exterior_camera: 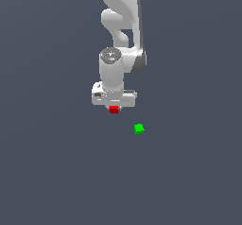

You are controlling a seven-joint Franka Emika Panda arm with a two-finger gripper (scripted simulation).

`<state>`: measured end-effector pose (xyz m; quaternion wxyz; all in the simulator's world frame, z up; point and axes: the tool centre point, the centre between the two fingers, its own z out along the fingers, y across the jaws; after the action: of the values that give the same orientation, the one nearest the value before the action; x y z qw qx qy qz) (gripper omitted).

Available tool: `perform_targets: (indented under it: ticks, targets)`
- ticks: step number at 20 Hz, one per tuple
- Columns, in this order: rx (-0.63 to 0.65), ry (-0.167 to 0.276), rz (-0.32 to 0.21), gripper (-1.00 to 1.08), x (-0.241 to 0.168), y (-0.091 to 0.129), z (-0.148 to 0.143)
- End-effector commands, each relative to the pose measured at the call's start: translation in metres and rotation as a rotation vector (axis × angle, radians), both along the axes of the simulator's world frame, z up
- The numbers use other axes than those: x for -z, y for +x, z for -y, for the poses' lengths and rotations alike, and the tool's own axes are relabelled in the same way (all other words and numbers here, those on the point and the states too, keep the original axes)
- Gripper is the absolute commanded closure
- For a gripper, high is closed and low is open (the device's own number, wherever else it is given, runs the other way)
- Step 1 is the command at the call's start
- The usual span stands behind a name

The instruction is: Stack the red cube on top of the green cube.

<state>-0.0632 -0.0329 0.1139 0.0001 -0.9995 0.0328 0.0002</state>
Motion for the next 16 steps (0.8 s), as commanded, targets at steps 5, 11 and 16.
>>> perform_targets:
  ticks: [5,11,16]
  targets:
    - [-0.001,0.001,0.000,1.08,0.017,0.020,-0.040]
    - [-0.001,0.001,0.000,1.08,0.037,0.044,-0.087]
    - [-0.001,0.000,0.000,1.08,0.048,0.059,-0.112]
